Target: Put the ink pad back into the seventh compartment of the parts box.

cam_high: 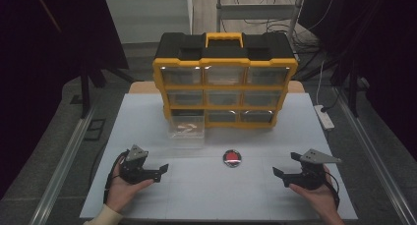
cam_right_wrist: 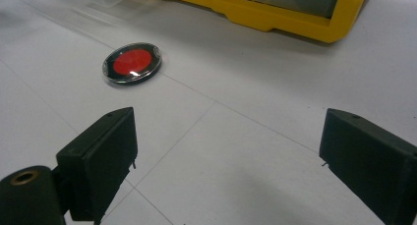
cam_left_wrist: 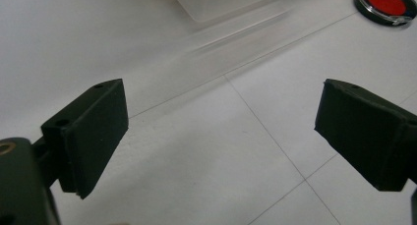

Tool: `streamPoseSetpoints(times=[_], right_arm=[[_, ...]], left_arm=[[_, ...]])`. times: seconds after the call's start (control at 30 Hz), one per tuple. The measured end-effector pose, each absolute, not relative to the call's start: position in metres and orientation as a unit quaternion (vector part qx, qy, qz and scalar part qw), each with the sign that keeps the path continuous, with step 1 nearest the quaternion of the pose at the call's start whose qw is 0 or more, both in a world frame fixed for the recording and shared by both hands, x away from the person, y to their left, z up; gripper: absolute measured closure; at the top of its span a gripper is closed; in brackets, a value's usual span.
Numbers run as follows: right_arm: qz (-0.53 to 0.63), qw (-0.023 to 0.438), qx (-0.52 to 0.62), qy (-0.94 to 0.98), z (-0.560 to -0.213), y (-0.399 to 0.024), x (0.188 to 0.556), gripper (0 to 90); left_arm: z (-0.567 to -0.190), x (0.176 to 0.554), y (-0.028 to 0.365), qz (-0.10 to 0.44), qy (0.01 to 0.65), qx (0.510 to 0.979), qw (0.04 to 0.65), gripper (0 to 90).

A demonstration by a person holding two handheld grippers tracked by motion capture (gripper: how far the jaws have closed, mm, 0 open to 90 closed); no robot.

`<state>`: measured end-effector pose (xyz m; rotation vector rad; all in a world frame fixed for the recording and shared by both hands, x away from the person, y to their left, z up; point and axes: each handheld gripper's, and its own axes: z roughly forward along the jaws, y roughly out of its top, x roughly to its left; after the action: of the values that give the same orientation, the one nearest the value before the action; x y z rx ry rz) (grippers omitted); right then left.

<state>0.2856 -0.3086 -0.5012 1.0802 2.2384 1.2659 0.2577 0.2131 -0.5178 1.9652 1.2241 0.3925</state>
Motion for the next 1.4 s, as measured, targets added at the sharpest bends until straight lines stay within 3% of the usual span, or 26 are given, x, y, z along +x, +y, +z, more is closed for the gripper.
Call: streamPoseSetpoints(times=[1.4], right_arm=[[0.441, 0.166, 0.383, 0.795, -0.502, -0.302, 0.288, 8.4]], left_arm=[[-0.507, 0.247, 0.208, 0.151, 0.47, 0.774, 0.397, 7.1]])
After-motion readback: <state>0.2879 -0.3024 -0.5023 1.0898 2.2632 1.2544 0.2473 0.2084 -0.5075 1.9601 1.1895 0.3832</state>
